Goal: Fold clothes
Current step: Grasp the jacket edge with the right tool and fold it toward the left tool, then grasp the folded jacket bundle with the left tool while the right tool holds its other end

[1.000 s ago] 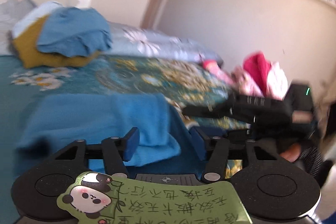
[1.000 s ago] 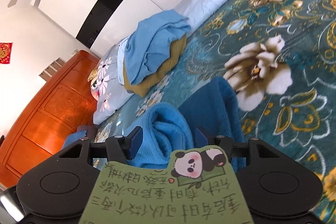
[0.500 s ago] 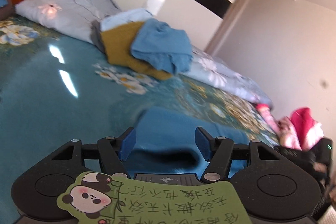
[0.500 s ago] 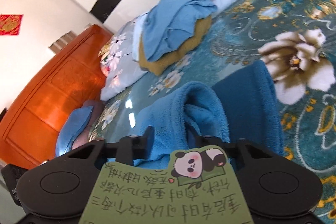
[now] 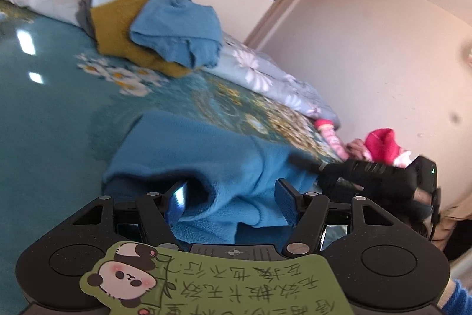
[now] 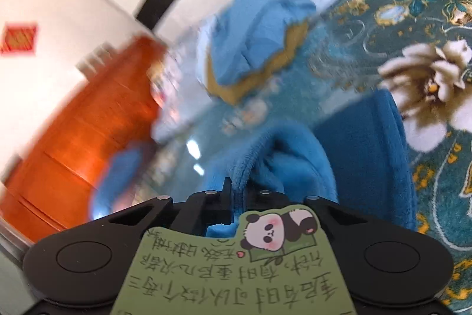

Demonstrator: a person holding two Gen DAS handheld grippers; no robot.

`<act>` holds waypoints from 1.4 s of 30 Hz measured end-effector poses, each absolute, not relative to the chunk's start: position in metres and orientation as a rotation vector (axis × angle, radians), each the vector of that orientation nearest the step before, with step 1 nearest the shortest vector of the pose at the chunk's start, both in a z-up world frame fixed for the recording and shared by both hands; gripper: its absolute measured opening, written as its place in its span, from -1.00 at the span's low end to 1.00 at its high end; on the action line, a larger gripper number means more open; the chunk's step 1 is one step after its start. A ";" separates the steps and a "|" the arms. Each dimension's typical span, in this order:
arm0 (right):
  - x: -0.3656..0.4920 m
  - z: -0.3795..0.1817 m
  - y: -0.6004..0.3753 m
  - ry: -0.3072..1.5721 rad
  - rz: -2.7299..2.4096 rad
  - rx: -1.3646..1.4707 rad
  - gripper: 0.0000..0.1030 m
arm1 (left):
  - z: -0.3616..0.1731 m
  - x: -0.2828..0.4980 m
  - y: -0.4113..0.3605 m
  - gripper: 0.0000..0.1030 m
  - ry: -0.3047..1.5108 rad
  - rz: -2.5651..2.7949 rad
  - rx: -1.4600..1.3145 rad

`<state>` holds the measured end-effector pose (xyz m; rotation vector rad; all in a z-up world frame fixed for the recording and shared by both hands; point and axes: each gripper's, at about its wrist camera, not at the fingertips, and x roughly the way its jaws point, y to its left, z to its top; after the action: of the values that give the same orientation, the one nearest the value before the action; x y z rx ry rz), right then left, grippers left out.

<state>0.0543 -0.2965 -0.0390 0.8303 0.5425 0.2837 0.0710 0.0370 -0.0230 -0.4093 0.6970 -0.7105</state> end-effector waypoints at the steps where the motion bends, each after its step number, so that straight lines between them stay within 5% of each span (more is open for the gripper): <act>1: 0.050 -0.033 -0.303 0.514 0.289 0.845 -0.89 | -0.023 0.068 0.035 0.18 0.692 -0.730 -0.411; 19: 0.034 -0.083 -0.326 0.680 0.141 0.809 -0.94 | 0.001 0.081 0.039 0.34 0.629 -0.708 -0.384; 25: 0.037 -0.081 -0.323 0.672 0.125 0.835 -0.91 | -0.032 0.098 0.008 0.30 0.695 -0.600 -0.236; 28: 0.036 -0.071 -0.320 0.659 0.132 0.811 -0.73 | -0.040 0.097 0.008 0.31 0.701 -0.581 -0.215; 32: 0.027 -0.063 -0.321 0.654 0.096 0.760 -0.19 | -0.046 0.097 0.007 0.31 0.712 -0.576 -0.197; 42: 0.011 -0.085 -0.323 0.661 0.083 0.840 0.15 | -0.056 0.097 0.006 0.32 0.725 -0.586 -0.202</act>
<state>0.0105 -0.3230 -0.0848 0.8396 0.6606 0.0835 0.0967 0.0063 -0.0558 -0.2017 0.7249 -0.5857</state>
